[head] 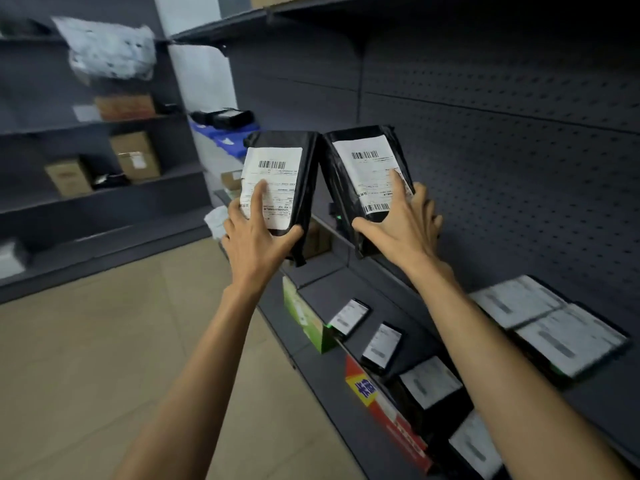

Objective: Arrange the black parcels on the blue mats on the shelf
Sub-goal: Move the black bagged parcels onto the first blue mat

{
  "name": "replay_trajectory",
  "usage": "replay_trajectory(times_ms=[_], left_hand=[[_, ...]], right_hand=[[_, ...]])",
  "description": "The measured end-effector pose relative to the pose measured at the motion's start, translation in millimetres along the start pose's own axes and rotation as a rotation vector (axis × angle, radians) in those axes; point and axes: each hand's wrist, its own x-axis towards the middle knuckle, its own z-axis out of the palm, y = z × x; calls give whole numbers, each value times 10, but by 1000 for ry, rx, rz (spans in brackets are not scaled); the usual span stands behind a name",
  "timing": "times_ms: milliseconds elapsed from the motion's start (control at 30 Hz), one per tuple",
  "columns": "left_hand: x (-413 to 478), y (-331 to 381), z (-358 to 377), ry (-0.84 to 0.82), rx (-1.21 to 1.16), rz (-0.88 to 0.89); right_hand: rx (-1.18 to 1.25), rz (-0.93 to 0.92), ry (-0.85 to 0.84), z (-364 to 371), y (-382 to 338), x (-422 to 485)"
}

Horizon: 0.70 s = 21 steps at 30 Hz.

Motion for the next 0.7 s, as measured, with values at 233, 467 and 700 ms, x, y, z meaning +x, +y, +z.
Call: replay_trajectory(times_ms=[233,467,700], left_hand=[[873,-1177,-336,95,57,-116],[1566,-1988,-306,128,85,-227],[2679,-2672,53,160,118,-299]], right_hand=[[86,-121,-100,1090,-1163,567],[127,-196,-175,2036,-1912,1108],[174,-227,-221,3030,-2545,2061]])
